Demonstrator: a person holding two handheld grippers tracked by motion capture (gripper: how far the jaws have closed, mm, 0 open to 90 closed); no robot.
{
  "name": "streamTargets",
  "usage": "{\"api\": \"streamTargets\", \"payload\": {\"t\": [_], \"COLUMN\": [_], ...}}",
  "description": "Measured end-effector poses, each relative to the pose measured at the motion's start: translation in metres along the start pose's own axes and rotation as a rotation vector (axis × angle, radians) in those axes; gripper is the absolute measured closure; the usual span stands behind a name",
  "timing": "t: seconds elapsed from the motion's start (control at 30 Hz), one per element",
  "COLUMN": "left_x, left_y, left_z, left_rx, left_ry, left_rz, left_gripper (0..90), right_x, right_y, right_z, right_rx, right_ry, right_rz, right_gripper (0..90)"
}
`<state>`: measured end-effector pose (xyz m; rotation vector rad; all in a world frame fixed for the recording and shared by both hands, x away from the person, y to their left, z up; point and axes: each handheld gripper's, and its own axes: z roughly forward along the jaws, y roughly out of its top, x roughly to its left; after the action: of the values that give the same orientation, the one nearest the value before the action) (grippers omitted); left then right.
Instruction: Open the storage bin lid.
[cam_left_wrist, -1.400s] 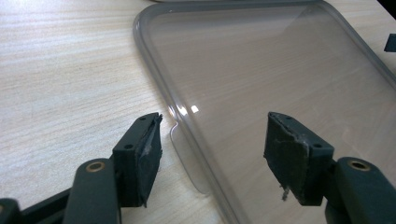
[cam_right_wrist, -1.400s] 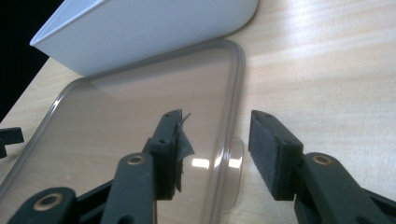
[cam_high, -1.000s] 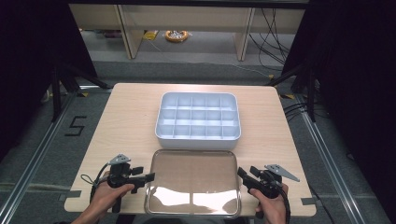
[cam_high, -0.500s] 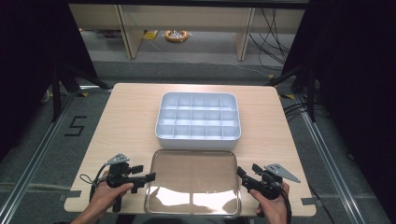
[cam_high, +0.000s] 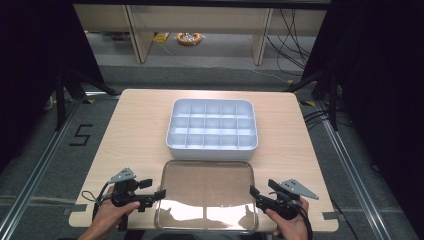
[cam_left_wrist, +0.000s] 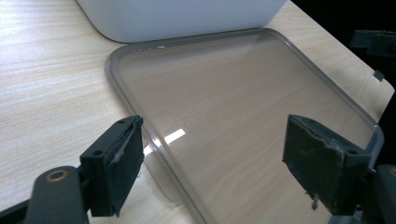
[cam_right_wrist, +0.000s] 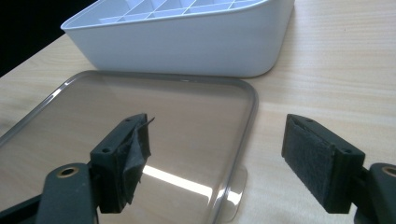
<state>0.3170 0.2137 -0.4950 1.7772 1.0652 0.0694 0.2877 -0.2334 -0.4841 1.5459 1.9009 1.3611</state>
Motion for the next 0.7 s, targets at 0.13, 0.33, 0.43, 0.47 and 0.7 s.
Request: {"api": "streamTargets", "payload": {"t": [0.13, 0.33, 0.43, 0.47, 0.7], "left_x": [0.0, -0.003, -0.005, -0.004, -0.008], "left_y": [-0.002, -0.007, -0.008, -0.009, -0.013], "left_z": [-0.005, -0.008, -0.01, -0.012, -0.014], "left_rx": [0.014, -0.001, 0.004, 0.012, 0.004], "left_ry": [0.011, 0.011, 0.01, 0.01, 0.009], "left_rz": [0.037, 0.035, 0.025, 0.039, 0.018], "left_gripper": [18.4, 18.3, 18.3, 18.4, 18.7], "right_x": [-0.003, -0.001, 0.002, 0.005, 0.008], "right_y": [-0.004, -0.01, -0.012, -0.013, -0.017], "right_z": [-0.005, -0.011, -0.013, -0.014, -0.018], "right_rx": [-0.008, 0.01, 0.015, 0.03, 0.039], "right_ry": [-0.001, 0.029, 0.02, 0.028, 0.036], "right_rz": [-0.057, -0.056, -0.054, -0.031, -0.034], "right_gripper": [22.6, 21.0, 21.0, 21.0, 20.8]}}
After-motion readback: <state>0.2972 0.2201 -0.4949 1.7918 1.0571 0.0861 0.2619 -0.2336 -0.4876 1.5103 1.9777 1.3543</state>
